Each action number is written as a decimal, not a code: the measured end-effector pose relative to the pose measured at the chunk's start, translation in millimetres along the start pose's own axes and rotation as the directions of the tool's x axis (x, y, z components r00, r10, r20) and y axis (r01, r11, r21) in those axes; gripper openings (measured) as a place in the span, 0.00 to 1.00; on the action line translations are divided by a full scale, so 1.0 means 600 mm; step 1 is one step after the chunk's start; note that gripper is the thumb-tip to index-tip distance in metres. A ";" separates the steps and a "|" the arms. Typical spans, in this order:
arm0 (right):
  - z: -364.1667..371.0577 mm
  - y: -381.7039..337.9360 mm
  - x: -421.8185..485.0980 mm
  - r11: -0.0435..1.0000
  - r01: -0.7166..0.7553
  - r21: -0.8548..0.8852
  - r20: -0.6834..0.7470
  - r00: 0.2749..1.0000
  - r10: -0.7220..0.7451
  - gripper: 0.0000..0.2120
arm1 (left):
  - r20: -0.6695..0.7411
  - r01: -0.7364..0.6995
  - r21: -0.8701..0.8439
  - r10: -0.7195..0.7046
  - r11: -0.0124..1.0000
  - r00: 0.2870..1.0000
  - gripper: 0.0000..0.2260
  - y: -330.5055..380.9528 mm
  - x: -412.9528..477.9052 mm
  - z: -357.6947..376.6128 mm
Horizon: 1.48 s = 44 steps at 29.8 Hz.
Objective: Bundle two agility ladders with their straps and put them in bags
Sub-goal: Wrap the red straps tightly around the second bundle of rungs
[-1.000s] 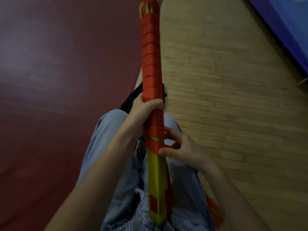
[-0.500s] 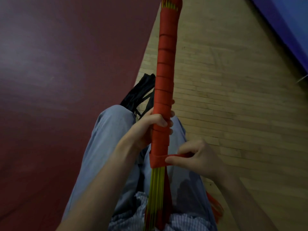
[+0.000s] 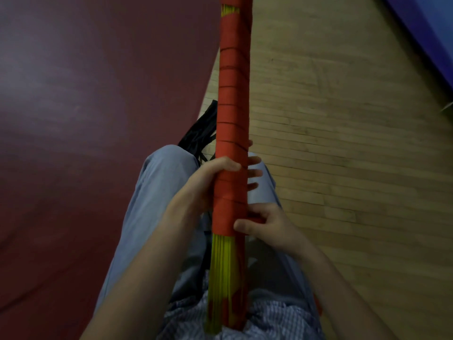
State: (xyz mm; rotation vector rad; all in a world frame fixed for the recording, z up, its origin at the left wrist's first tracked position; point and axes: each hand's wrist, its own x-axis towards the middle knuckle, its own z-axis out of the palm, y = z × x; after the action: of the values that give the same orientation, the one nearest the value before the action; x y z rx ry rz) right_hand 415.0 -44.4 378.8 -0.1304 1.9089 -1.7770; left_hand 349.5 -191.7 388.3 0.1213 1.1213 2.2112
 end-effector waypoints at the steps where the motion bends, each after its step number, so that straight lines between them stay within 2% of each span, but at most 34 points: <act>1: 0.004 -0.002 -0.001 1.000 0.015 -0.006 -0.027 1.000 -0.016 0.05 | -0.105 0.026 0.153 -0.009 0.988 0.994 0.21 0.004 -0.007 0.004; 3: 0.013 -0.004 -0.004 0.998 0.015 -0.067 -0.063 0.998 -0.020 0.03 | -0.310 0.049 0.388 0.080 0.920 0.947 0.17 0.004 -0.016 0.010; 6: 0.026 -0.009 -0.003 0.995 0.020 -0.098 -0.052 0.998 -0.025 0.04 | -0.457 -0.015 0.399 0.213 0.917 0.864 0.15 -0.004 -0.025 0.005; 8: 0.025 -0.010 -0.002 0.999 -0.011 -0.052 0.003 1.000 0.012 0.08 | -0.442 -0.048 0.345 0.207 0.937 0.873 0.12 0.000 -0.029 0.007; 11: 0.035 -0.012 0.006 0.997 -0.069 -0.039 0.122 0.990 0.074 0.11 | -0.326 -0.136 0.184 0.191 0.974 0.926 0.13 0.012 -0.027 0.006; 13: 0.039 -0.017 0.010 0.996 -0.032 -0.082 0.071 0.997 0.038 0.09 | -0.266 -0.133 0.132 0.164 0.982 0.950 0.15 0.024 -0.024 0.004; 14: 0.041 -0.021 0.016 0.994 -0.009 -0.113 0.026 1.000 0.012 0.08 | -0.268 -0.105 0.157 0.145 0.982 0.953 0.16 0.034 -0.022 0.004; 16: 0.045 -0.024 0.020 0.980 0.015 -0.200 -0.088 0.996 -0.033 0.06 | -0.356 -0.053 0.268 0.150 0.962 0.922 0.17 0.046 -0.018 0.008; 17: 0.047 -0.023 0.023 0.968 0.017 -0.251 -0.133 0.990 -0.052 0.06 | -0.419 -0.059 0.323 0.198 0.945 0.886 0.17 0.049 -0.015 0.012; 19: 0.053 -0.026 0.026 0.943 0.026 -0.332 -0.164 0.983 -0.085 0.11 | -0.515 -0.085 0.401 0.301 0.912 0.802 0.16 0.042 -0.012 0.020; 20: 0.054 -0.031 0.024 0.923 0.047 -0.382 -0.149 0.982 -0.111 0.14 | -0.545 -0.083 0.405 0.313 0.911 0.778 0.16 0.037 -0.013 0.021; 22: 0.045 -0.045 0.024 0.870 0.084 -0.486 -0.093 0.985 -0.147 0.18 | -0.560 -0.081 0.358 0.284 0.930 0.778 0.13 0.031 -0.017 0.019; 25: 0.016 -0.076 0.018 0.796 0.099 -0.597 0.066 0.995 -0.075 0.15 | -0.529 -0.117 0.228 0.223 0.967 0.819 0.13 0.037 -0.027 0.007; 27: 0.001 -0.078 0.016 0.817 0.055 -0.575 0.182 0.981 0.061 0.15 | -0.464 -0.165 0.125 0.205 0.978 0.862 0.19 0.040 -0.032 0.000; 29: 0.004 -0.069 0.014 0.909 -0.073 -0.410 0.293 0.934 0.207 0.17 | -0.344 -0.234 -0.032 0.209 0.972 0.915 0.27 0.037 -0.040 -0.007; 31: 0.018 -0.054 0.014 0.972 -0.125 -0.200 0.334 0.924 0.188 0.22 | -0.201 -0.266 -0.187 0.229 0.945 0.953 0.33 0.034 -0.048 -0.006; 32: 0.025 -0.048 0.015 0.984 -0.115 -0.133 0.301 0.942 0.150 0.25 | -0.171 -0.267 -0.196 0.235 0.943 0.957 0.32 0.036 -0.051 -0.003; 34: 0.037 -0.040 0.016 0.993 -0.091 -0.072 0.160 0.982 0.101 0.21 | -0.234 -0.248 -0.047 0.231 0.968 0.945 0.26 0.044 -0.051 0.003; 36: 0.044 -0.040 0.015 0.986 -0.050 -0.160 -0.038 0.998 0.044 0.18 | -0.387 -0.179 0.215 0.252 0.960 0.887 0.18 0.053 -0.047 0.009; 38: 0.038 -0.046 0.013 0.961 0.004 -0.276 -0.168 0.984 -0.052 0.16 | -0.495 -0.156 0.343 0.320 0.926 0.808 0.14 0.048 -0.041 0.011; 39: 0.034 -0.053 0.011 0.950 0.036 -0.311 -0.162 0.983 -0.090 0.15 | -0.526 -0.161 0.350 0.336 0.923 0.782 0.14 0.044 -0.040 0.011; 41: 0.024 -0.072 0.007 0.932 0.058 -0.358 -0.056 0.995 -0.084 0.12 | -0.544 -0.192 0.283 0.322 0.940 0.775 0.13 0.033 -0.044 0.010; 44: 0.013 -0.078 0.011 0.967 -0.007 -0.256 0.125 0.991 0.041 0.15 | -0.467 -0.221 0.163 0.273 0.962 0.841 0.15 0.023 -0.058 0.001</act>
State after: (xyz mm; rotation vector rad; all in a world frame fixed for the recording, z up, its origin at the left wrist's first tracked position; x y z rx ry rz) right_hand 399.9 -60.1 421.2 -0.3049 2.0275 -1.4625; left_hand 370.3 -217.4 405.9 -0.2832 1.5685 2.4910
